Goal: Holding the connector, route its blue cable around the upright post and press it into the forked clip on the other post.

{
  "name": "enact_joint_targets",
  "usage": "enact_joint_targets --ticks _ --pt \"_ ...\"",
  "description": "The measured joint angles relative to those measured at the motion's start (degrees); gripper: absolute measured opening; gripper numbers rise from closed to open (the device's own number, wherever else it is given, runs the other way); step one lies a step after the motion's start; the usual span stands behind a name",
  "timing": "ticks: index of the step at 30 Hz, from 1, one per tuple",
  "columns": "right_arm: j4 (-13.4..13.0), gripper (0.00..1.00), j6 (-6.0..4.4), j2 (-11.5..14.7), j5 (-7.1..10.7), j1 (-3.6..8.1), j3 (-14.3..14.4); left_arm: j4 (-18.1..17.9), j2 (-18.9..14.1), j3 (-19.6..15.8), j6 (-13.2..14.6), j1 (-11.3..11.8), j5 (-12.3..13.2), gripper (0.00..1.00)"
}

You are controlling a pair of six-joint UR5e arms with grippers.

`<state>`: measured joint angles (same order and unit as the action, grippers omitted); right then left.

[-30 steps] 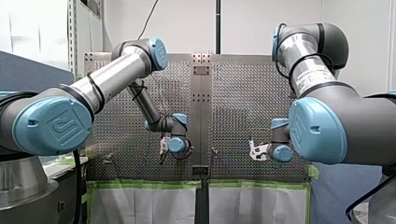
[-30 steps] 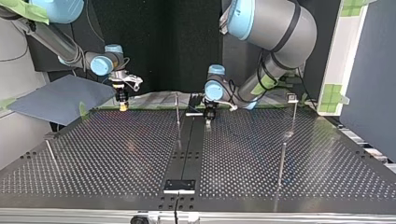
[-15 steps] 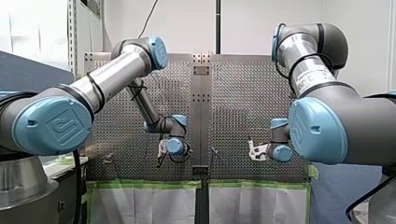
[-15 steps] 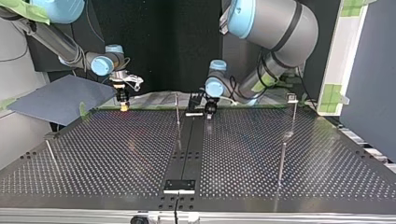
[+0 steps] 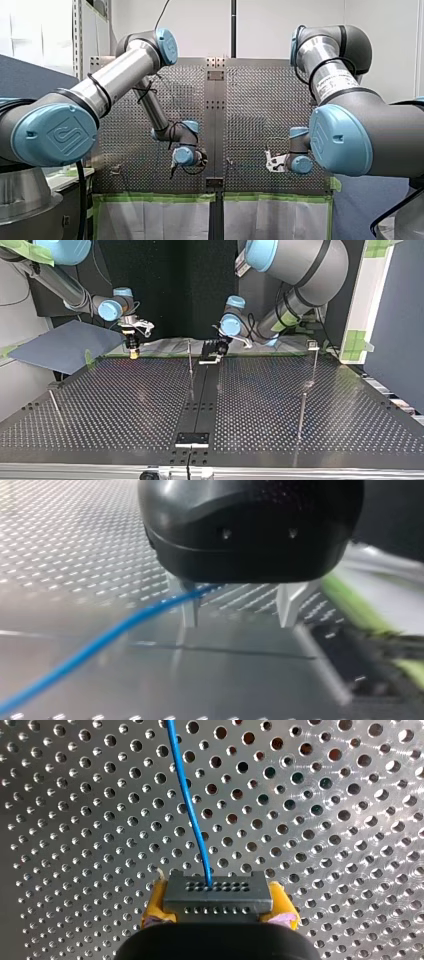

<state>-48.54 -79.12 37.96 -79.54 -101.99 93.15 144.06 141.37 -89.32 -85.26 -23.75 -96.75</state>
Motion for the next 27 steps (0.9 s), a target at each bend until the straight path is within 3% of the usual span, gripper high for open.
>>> enact_joint_targets --ticks 2,14,27 --pt "0.01 0.00 0.00 0.01 0.00 -0.01 0.00 0.69 0.00 -0.61 0.52 -0.05 -0.11 1.00" --pt "0.49 0.00 0.02 -0.02 0.21 -0.10 0.02 5.11 -0.05 -2.81 4.92 -0.01 -4.15 1.00" --pt "0.63 0.00 0.01 -0.03 0.26 -0.14 0.04 5.74 -0.16 -3.12 5.07 -0.40 2.28 1.00"
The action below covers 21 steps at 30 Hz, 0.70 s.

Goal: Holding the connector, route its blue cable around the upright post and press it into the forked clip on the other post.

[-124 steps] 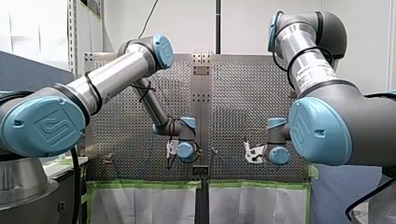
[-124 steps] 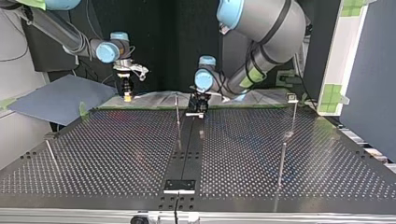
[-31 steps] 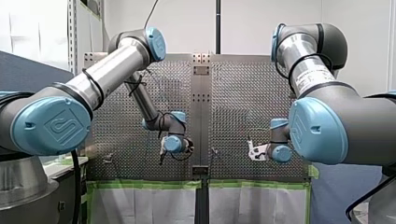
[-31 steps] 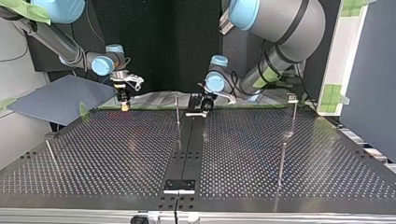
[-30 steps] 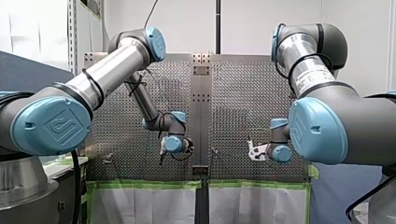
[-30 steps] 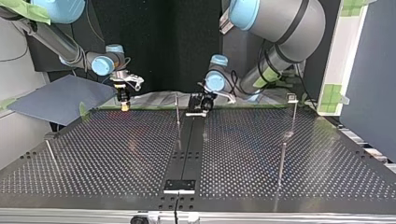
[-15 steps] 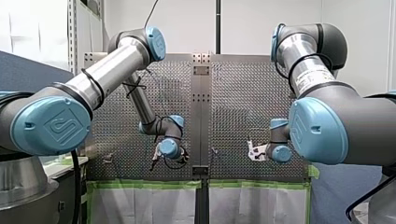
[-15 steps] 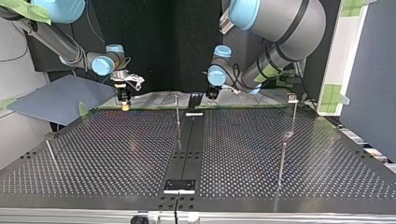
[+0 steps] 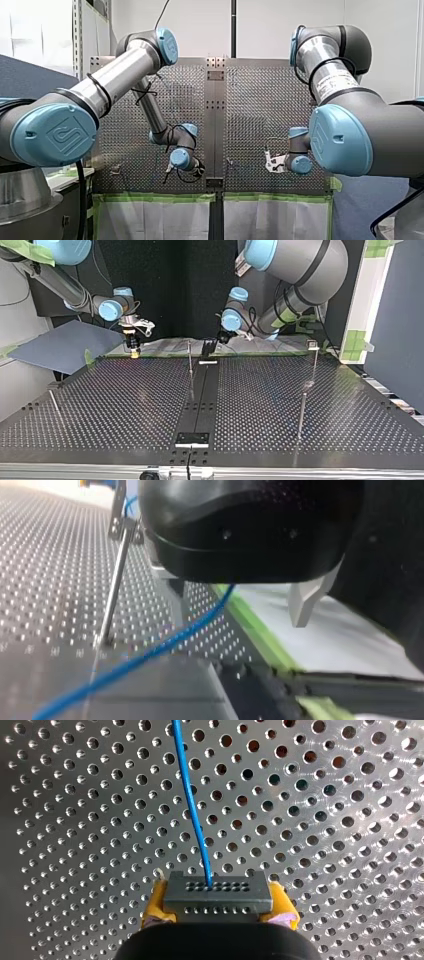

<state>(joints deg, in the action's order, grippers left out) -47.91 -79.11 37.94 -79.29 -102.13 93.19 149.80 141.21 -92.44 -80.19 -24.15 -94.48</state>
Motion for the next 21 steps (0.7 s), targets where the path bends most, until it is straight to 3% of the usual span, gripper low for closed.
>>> enact_joint_targets --ticks 11,21 --pt "0.00 0.00 -0.01 -0.02 0.00 -0.04 0.01 -2.05 -3.83 -3.99 -2.24 -0.60 5.12 1.00" --pt "0.05 0.00 -0.09 -0.06 0.00 0.04 0.00 -0.04 -5.02 -4.64 -5.13 -2.43 10.12 1.00"
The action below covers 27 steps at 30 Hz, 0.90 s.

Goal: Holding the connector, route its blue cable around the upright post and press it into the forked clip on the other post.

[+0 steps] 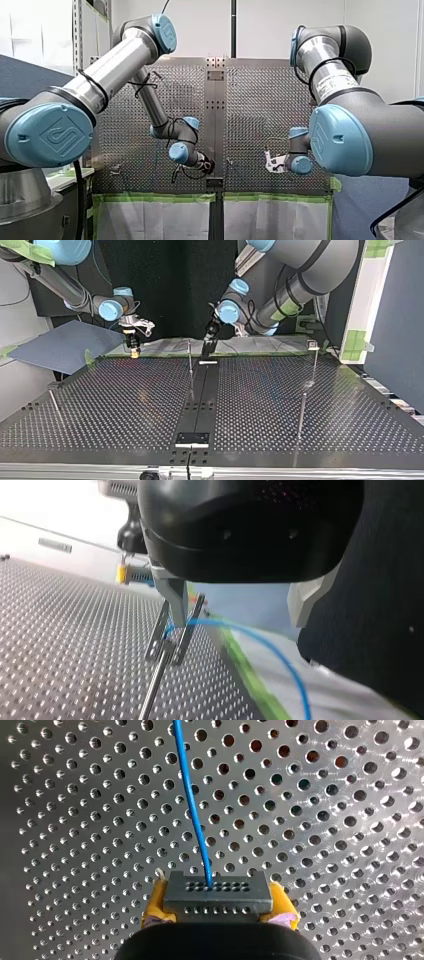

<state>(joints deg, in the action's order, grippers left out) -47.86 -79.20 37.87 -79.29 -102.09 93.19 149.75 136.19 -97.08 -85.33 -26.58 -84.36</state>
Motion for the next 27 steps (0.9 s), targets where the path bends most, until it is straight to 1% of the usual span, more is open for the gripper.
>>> enact_joint_targets --ticks 5,12,17,21,27 --pt "-0.05 0.00 -0.15 0.01 0.00 0.10 0.00 0.35 -0.01 0.00 -1.32 -0.51 2.30 1.00" --pt "0.02 0.00 -0.18 0.00 0.24 0.19 0.00 -0.37 -0.02 0.13 -3.40 -0.84 5.37 1.00" --pt "0.10 0.00 -0.21 -0.01 0.63 0.21 -0.01 -0.97 -0.06 0.22 -3.70 -0.91 7.39 1.00" --pt "0.12 0.00 -0.24 -0.02 0.69 0.20 0.00 -2.26 -0.05 0.23 -4.07 -1.02 9.40 1.00" --pt "0.14 0.00 -0.57 -0.02 1.05 0.25 0.01 -3.64 -0.03 0.25 -4.47 -1.46 12.55 1.00"
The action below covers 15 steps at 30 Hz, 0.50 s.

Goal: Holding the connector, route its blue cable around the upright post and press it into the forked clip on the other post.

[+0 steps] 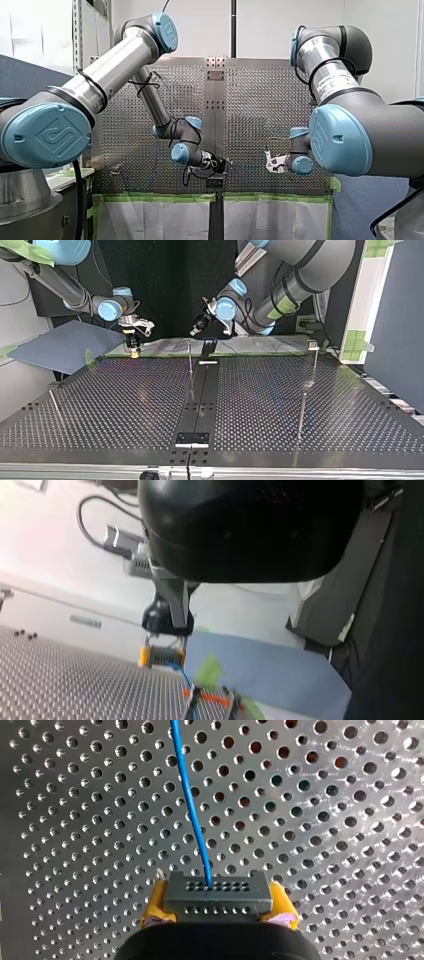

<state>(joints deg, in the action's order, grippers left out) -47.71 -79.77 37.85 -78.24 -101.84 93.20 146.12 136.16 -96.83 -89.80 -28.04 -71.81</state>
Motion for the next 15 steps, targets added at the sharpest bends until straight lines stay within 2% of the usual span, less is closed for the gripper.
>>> enact_joint_targets --ticks 6,15 --pt "0.06 0.00 -0.18 0.01 0.25 0.01 0.01 -0.27 0.00 0.00 -0.25 -0.17 2.53 1.00" --pt "0.07 0.00 -0.31 0.00 0.35 0.01 0.01 -0.29 0.02 0.00 -1.18 -0.21 3.03 1.00"
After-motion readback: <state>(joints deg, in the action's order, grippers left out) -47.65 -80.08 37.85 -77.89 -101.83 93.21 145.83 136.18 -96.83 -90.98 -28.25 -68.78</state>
